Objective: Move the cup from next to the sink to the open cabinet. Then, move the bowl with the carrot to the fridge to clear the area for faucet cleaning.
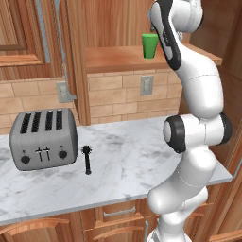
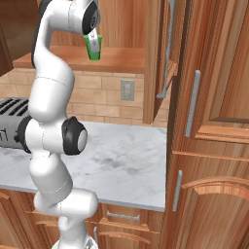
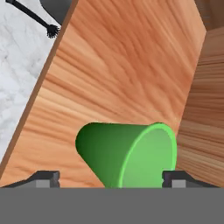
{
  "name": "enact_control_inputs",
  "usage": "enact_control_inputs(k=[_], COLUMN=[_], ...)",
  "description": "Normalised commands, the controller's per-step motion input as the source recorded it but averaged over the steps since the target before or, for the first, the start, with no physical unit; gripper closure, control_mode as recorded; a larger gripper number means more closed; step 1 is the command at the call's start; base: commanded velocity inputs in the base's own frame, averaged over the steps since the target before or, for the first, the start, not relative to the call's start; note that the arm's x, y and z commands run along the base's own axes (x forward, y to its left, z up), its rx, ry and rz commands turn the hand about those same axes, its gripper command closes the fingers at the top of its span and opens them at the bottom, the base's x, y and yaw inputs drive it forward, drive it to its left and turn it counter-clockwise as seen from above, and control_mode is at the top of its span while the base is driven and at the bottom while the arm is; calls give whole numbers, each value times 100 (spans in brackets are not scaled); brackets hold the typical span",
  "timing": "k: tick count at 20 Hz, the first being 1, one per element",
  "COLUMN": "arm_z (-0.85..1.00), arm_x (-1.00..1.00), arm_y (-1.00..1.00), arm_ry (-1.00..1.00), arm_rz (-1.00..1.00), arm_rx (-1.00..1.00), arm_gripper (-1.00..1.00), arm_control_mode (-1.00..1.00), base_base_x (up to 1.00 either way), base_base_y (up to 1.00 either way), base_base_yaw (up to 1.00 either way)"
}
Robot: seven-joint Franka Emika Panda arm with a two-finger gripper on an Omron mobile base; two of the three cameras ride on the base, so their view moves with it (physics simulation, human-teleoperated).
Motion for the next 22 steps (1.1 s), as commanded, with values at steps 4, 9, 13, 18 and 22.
enact_control_inputs(k=[4,9,13,18,22], arm_z=[13,-15,-61,-100,-100], arm_x=[-26,-100,-100,-100,-100], arm_y=[0,-17,-44,-30,-9], arm_ry=[-25,-34,-38,-19,-12], arm_rz=[-1,0,0,0,0], arm_rx=[-4,-1,0,-4,-10], arm_gripper=[-100,-100,-100,-100,-100], arm_control_mode=[-100,-100,-100,-100,-100], base_base_x=[0,0,0,0,0], base_base_y=[0,0,0,0,0], base_base_yaw=[0,0,0,0,0])
